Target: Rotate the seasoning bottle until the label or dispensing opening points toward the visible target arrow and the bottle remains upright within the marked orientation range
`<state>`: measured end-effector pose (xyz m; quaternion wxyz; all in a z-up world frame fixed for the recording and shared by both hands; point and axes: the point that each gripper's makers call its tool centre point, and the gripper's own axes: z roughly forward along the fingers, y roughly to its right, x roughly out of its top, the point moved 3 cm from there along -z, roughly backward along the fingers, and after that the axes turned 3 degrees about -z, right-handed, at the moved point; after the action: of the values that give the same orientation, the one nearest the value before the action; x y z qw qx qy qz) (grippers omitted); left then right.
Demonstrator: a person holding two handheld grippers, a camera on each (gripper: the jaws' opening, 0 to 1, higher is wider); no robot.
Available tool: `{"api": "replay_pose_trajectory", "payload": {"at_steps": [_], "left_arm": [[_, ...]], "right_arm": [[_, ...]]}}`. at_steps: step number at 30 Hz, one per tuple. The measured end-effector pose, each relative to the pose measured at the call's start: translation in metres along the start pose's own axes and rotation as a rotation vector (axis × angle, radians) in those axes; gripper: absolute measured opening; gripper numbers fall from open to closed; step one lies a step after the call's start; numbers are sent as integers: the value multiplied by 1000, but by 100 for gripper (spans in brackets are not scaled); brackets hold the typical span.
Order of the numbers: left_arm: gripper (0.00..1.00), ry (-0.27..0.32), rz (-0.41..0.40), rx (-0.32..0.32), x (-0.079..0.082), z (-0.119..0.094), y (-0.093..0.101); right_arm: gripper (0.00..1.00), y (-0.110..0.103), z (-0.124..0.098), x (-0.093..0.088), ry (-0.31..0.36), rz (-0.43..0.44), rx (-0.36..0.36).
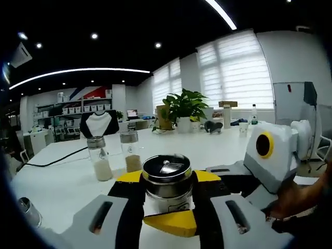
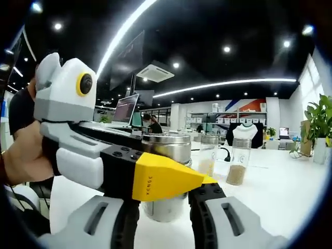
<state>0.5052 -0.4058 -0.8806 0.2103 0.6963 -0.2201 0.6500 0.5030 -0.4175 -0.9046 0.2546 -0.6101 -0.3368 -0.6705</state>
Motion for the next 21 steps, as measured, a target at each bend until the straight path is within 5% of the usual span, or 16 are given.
{"api": "replay_pose_trajectory", "payload": {"at_steps": [4, 21], "left_arm": [[37, 14, -4, 1, 2, -2, -3], [37, 52, -33, 102, 2, -12, -35]], "right_arm": [[37, 1, 2, -3, -18, 71, -2], [40, -5, -10, -3, -31, 36, -7]]}}
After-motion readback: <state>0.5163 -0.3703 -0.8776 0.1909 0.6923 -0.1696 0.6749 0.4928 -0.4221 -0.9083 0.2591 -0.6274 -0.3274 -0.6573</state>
